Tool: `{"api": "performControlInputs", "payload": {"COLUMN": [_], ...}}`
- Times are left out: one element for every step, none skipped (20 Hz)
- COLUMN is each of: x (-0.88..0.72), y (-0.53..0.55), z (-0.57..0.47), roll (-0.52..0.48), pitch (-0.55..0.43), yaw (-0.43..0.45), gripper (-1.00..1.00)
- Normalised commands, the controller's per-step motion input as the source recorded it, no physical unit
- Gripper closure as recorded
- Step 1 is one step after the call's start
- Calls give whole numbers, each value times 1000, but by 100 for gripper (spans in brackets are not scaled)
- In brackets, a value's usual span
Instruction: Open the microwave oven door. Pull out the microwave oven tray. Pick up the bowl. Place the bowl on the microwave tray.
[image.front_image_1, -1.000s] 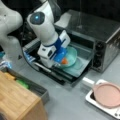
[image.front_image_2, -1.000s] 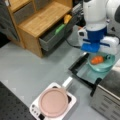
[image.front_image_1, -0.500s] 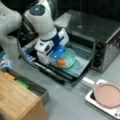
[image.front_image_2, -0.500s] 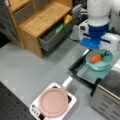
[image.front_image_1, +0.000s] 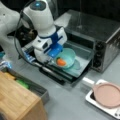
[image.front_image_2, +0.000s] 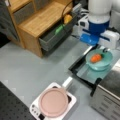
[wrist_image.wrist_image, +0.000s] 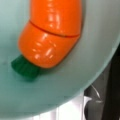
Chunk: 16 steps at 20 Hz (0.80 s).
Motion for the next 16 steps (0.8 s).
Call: {"api": "performControlInputs", "payload": {"x": [193,204,219,236,241,256,276,316,336,366,398,412,433,463,457,484], "y": [-116,-114,-118,-125,-125,-129,-115,-131,-131,-131,-133,-128,-131,-139,-127,-140], "z": [201,190,180,175,170,174,180,196,202,201,196,190,187,193,193,200], "roll": [-139,-129,-122,-127,-127,-132,-139,-134,-130,-128,-122,-120,-113,-103,-99,-98], "pitch": [183,181,179,183,187,196,205,223,229,230,231,234,240,251,254,257], "yaw": [21,18,19,21,24,26,26,25,25,23,27,31,36,41,46,56], "gripper": [-100,-100,-100,-100,-100,-100,-100,-100,-100,-100,-100,-100,-100,-100,-100,-100]}}
